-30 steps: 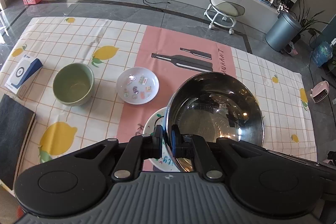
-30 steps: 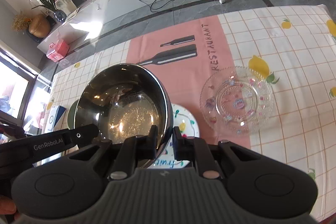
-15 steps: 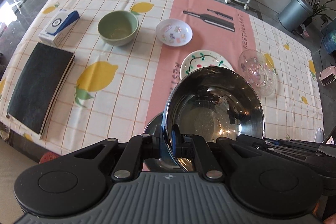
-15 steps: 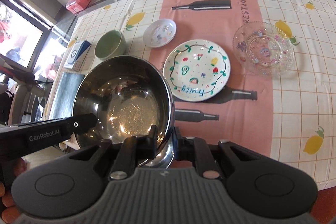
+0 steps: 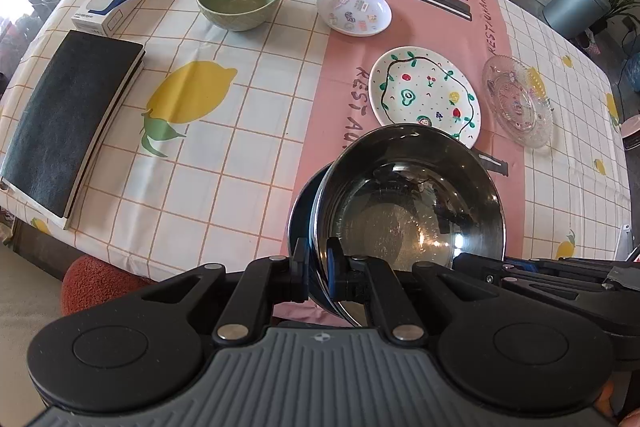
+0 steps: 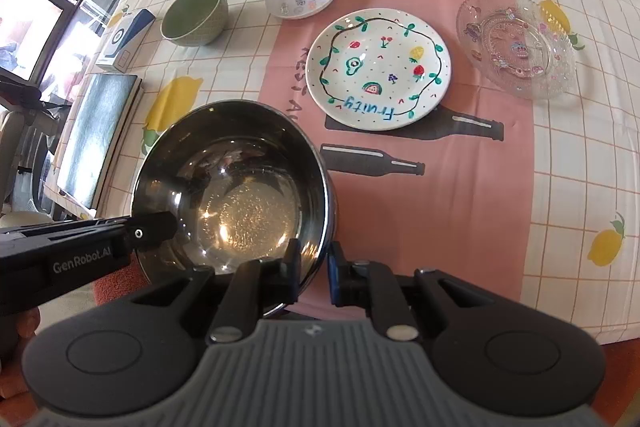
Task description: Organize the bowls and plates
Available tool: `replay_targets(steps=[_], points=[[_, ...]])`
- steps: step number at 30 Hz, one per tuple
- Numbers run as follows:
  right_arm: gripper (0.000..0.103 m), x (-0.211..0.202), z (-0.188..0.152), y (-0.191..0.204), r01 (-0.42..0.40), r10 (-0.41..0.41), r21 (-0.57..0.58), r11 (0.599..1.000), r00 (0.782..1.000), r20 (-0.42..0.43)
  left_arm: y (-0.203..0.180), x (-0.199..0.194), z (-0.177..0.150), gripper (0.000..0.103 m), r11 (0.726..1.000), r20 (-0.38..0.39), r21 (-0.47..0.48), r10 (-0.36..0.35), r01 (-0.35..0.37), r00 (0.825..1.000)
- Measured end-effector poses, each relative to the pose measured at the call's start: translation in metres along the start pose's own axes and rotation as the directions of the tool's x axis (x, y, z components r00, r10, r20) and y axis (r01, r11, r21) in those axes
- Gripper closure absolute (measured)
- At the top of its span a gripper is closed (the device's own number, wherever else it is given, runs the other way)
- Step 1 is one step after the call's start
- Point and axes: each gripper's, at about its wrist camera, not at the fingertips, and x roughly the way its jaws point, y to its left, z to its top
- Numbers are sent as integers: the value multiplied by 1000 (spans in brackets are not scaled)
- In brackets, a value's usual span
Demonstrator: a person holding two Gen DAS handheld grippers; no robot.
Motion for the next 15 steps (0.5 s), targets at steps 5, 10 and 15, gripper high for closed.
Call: replay_targets(steps=[5,10,15], points=[[92,8,6,4,23,-23,-11,1000,1000,-13,-1,11,1,95,1000,-13,11,26,-26,1000],[92,16,8,7,42,-43,-31,999,999,-31,-1,17,1,95,999,-26,25,40,-40,999],[92,23,9,7,50,-51,-32,998,998,-48,-4,22,1,95,997,-24,39,62,-61,998]])
